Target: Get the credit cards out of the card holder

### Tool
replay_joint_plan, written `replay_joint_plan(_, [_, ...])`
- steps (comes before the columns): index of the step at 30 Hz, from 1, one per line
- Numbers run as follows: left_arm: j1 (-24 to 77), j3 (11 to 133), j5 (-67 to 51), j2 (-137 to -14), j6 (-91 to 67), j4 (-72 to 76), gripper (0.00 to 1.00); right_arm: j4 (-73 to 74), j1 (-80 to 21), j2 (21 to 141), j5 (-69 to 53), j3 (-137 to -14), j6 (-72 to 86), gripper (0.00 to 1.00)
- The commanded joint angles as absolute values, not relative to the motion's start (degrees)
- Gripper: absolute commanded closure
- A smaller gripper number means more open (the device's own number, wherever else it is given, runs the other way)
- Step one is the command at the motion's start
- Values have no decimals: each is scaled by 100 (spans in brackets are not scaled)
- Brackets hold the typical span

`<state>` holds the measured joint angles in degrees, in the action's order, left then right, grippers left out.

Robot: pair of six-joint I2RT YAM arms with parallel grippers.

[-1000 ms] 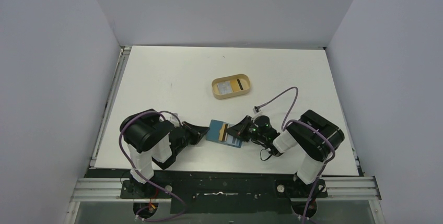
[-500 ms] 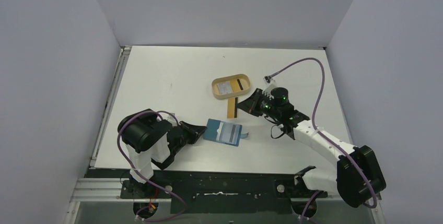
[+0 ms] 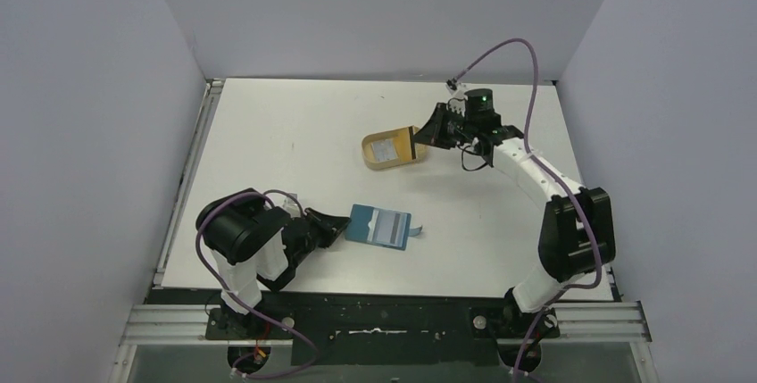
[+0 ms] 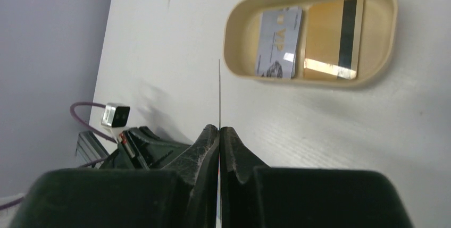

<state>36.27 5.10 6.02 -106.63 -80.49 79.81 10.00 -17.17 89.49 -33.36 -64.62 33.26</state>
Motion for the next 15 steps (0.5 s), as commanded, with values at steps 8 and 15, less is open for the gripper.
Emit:
replay_joint_plan(8, [3595, 487, 678, -10638, -7613, 8033, 100, 2083, -1522, 10658, -3824, -8890, 2316, 100])
replay_joint_plan(15, [3551, 573, 579, -10879, -7574, 8033, 100, 2200, -1511, 11529, -3889, -9594, 2206, 100])
